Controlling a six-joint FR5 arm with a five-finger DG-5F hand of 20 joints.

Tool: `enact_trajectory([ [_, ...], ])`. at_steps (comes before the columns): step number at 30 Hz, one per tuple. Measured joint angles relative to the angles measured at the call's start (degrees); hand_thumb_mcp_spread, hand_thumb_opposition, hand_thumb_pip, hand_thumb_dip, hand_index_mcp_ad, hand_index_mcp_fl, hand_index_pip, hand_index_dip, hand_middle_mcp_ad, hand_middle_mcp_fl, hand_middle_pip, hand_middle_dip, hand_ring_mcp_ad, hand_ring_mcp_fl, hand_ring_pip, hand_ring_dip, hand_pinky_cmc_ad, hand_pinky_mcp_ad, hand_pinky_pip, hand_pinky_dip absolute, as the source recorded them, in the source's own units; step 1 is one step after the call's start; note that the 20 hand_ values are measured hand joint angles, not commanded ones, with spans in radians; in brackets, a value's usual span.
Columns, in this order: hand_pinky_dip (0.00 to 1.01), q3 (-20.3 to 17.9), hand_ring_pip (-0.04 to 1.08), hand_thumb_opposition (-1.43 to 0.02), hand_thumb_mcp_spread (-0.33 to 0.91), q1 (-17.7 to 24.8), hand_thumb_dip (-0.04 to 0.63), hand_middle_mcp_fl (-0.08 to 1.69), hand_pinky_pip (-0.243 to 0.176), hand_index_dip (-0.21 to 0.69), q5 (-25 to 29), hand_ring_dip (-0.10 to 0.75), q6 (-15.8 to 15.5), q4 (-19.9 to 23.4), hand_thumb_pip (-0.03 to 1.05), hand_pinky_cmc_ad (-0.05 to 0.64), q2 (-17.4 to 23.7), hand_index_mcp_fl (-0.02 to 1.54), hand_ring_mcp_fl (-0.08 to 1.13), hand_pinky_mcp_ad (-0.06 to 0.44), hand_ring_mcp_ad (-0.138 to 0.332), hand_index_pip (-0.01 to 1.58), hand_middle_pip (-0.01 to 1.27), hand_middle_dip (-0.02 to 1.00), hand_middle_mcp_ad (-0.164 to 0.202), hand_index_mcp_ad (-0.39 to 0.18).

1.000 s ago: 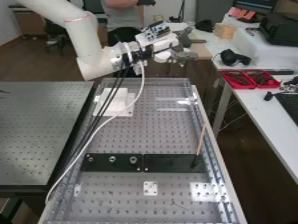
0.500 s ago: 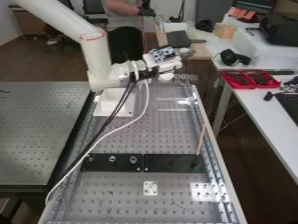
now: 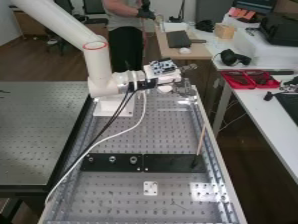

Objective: Grab the pcb board and place it in the clear container

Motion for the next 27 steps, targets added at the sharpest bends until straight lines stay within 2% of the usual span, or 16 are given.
enact_trajectory([
  [4, 0.25, 0.31, 0.37, -1.01, 0.61, 0.03, 0.386, 0.60, 0.082, -0.187, 0.08, 0.654, 0.19, -0.79, 0.79, 0.431, -0.10, 0.05, 0.70, 0.216, -0.031, 0.10, 1.00, 0.83, 0.037, -0.204],
  [7, 0.26, 1.42, 0.40, -1.00, 0.60, -0.02, 0.386, 0.58, 0.080, -0.188, -0.02, 0.644, -0.10, -4.01, 0.79, 0.429, -0.33, 0.05, 0.54, 0.215, -0.014, 0.10, 1.01, 0.83, 0.038, -0.204],
  [10, 0.35, 2.10, 0.47, -0.94, 0.53, -0.25, 0.379, 0.43, 0.080, -0.188, -0.23, 0.597, -0.06, -5.92, 0.81, 0.443, -0.46, 0.04, 0.40, 0.215, 0.024, 0.10, 1.00, 0.81, 0.040, -0.206],
  [12, 0.41, 2.10, 0.50, -0.93, 0.50, -0.46, 0.379, 0.34, 0.073, -0.188, -0.26, 0.557, 0.12, -5.97, 0.84, 0.443, -0.46, 0.03, 0.30, 0.213, 0.051, 0.10, 1.01, 0.79, 0.061, -0.202],
  [13, 0.44, 2.04, 0.53, -0.91, 0.49, -0.56, 0.379, 0.34, 0.065, -0.188, -0.26, 0.546, 0.23, -5.86, 0.87, 0.447, -0.39, 0.02, 0.30, 0.215, 0.070, 0.10, 1.01, 0.77, 0.073, -0.202],
  [17, 0.52, 1.84, 0.54, -0.88, 0.46, -0.52, 0.386, 0.30, 0.017, -0.190, -0.05, 0.504, 0.44, -5.60, 0.88, 0.440, -0.29, 0.02, 0.25, 0.211, 0.084, 0.09, 1.00, 0.75, 0.087, -0.204],
  [20, 0.55, 1.67, 0.57, -0.87, 0.44, -0.42, 0.386, 0.26, 0.021, -0.188, 0.20, 0.492, 0.64, -5.26, 0.90, 0.431, -0.26, 0.02, 0.24, 0.213, 0.087, 0.09, 1.00, 0.74, 0.093, -0.206],
  [22, 0.55, 1.67, 0.57, -0.87, 0.44, -0.42, 0.386, 0.26, 0.002, -0.188, 0.27, 0.490, 0.79, -5.33, 0.90, 0.429, -0.20, 0.02, 0.24, 0.213, 0.087, 0.09, 1.00, 0.73, 0.094, -0.202],
  [25, 0.58, 1.28, 0.57, -0.87, 0.43, -0.54, 0.386, 0.27, 0.002, -0.190, 0.33, 0.478, 1.06, -5.58, 0.90, 0.435, 0.69, 0.02, 0.23, 0.213, 0.089, 0.09, 1.00, 0.73, 0.089, -0.202],
  [27, 0.60, 0.56, 0.56, -0.87, 0.41, -0.69, 0.382, 0.28, -0.010, -0.190, 0.42, 0.473, 1.02, -5.01, 0.90, 0.412, 2.07, 0.02, 0.22, 0.213, 0.087, 0.09, 0.94, 0.72, 0.093, -0.188],
])
